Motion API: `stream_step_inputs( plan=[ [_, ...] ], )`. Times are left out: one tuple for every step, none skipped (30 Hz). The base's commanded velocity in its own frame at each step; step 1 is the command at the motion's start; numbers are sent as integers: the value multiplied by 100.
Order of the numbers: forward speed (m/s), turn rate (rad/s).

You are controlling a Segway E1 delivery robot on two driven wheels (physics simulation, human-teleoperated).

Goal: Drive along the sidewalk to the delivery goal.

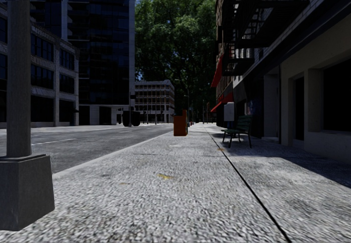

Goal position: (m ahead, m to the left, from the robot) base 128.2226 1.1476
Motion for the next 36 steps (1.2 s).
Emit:
stream_step_inputs(
  plan=[
    [200, -28],
    [200, -28],
    [200, -28],
    [200, -28],
    [200, -29],
    [200, -29],
    [200, -29],
    [200, -31],
    [200, -31],
    [200, -31],
    [200, -31],
    [200, -31],
    [200, -31],
    [200, -31],
    [200, -31],
    [200, -31],
    [200, -31],
    [200, -31],
    [200, -31],
    [200, -31],
    [200, -31],
    [200, -22],
    [200, 0],
    [200, 0],
    [200, 0],
    [200, 0],
    [200, 0],
    [200, 0],
    [200, 0],
    [200, 0],
    [200, 0],
    [200, 0],
    [200, 0],
    [200, 0],
    [200, 0],
    [200, 0]
  ],
)
